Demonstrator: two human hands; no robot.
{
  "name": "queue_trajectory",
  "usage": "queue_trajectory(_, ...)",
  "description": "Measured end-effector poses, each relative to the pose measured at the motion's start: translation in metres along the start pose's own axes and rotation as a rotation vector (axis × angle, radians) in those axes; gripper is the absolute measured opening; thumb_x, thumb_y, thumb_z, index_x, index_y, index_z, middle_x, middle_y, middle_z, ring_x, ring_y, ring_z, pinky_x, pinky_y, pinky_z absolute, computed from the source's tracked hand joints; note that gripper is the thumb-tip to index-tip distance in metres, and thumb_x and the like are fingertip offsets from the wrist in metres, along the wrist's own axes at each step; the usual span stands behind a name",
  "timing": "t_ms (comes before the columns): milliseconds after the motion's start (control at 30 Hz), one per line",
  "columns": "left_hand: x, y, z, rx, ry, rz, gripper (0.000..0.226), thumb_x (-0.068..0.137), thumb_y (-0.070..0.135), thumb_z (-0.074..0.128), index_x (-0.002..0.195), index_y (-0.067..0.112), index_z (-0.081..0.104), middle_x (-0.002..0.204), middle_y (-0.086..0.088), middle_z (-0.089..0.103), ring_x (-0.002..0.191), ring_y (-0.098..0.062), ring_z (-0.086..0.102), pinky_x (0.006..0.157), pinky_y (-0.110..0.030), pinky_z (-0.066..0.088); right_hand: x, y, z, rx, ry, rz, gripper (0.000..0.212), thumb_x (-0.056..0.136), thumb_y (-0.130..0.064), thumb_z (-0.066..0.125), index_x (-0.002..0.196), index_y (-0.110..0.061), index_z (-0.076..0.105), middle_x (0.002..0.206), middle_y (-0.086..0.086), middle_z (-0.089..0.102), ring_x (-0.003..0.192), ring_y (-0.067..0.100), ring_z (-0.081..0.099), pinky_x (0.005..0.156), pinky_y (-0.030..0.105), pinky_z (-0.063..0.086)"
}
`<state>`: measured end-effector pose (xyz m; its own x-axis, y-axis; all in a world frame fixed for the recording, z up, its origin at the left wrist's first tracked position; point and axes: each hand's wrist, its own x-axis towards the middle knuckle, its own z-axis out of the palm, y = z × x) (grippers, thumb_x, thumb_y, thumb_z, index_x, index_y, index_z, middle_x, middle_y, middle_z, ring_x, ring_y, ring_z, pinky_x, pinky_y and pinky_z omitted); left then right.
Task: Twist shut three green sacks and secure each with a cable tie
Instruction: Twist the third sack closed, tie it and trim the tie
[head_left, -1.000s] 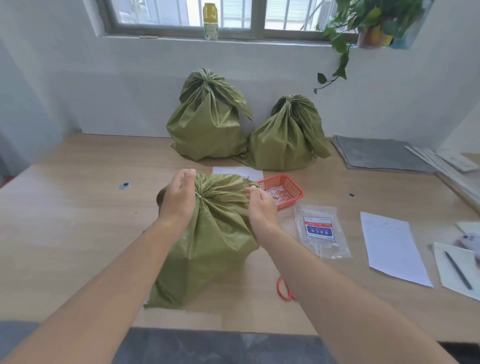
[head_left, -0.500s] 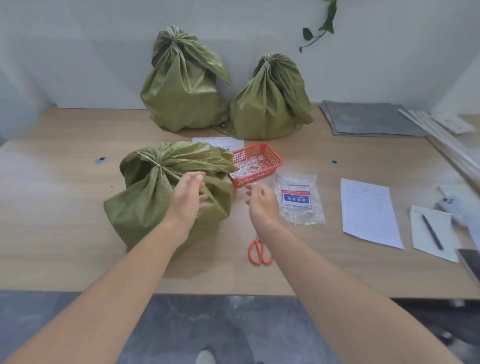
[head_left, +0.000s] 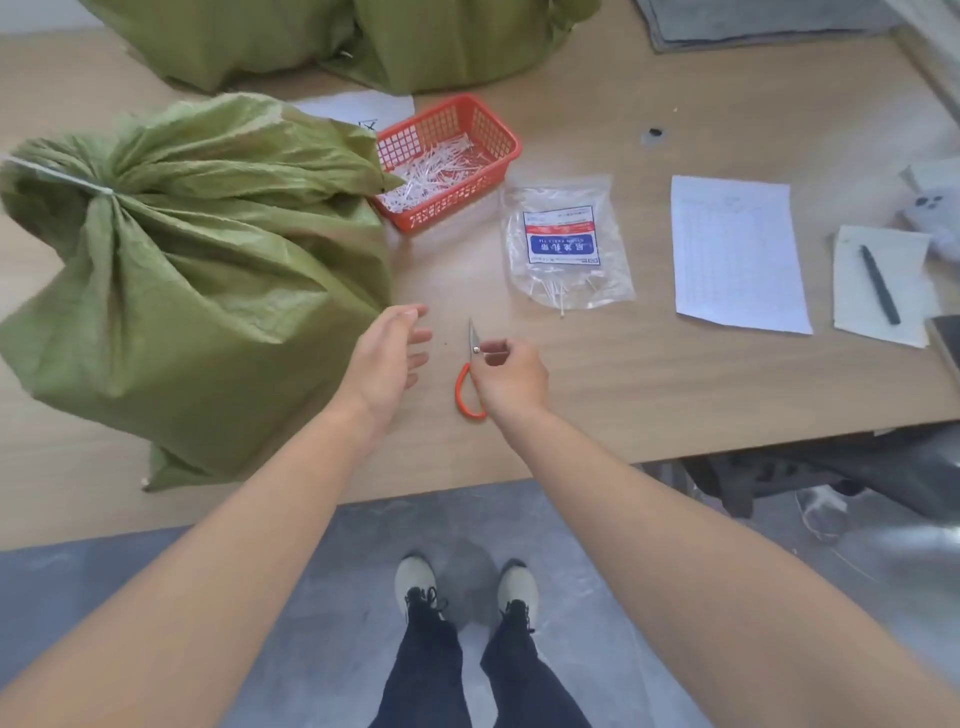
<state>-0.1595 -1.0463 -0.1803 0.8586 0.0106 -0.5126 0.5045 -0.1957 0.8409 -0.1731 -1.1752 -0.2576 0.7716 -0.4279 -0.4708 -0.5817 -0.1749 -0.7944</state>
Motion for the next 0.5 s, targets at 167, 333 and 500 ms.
queue_trajectory(167,0.024,-0.035,0.017,0.024,-0.003,-0.064,0.031,0.108,0.035,0.038,0.126,0.027,0.062,0.132,-0.008,0.064,0.121,-0.029,0.062,0.11,-0.043,0.043,0.023,0.041,0.016,-0.156,-0.024,-0.01,0.016,0.086,-0.018,0.07,0.102,-0.016,0.071,0.097,0.0,0.071,0.098,0.022,0.069,0.087,0.031,0.052)
queue_trajectory(333,0.035,-0.056,0.026,0.019,-0.012,-0.122,0.036,0.109,0.032,0.035,0.131,0.02,0.062,0.133,-0.012,0.064,0.12,-0.033,0.065,0.108,-0.046,0.046,0.038,0.071,0.031,-0.327,-0.041,-0.064,0.026,0.083,-0.028,0.077,0.106,-0.021,0.067,0.11,0.003,0.066,0.102,0.02,0.064,0.084,0.032,0.047)
queue_trajectory(500,0.037,-0.06,0.029,0.011,-0.005,-0.122,0.036,0.109,0.03,0.035,0.129,0.018,0.063,0.131,-0.013,0.065,0.117,-0.034,0.067,0.106,-0.045,0.048,0.041,0.078,0.029,-0.481,0.02,-0.126,0.017,0.092,-0.011,0.068,0.107,-0.016,0.06,0.107,0.007,0.067,0.1,0.028,0.065,0.08,0.037,0.047)
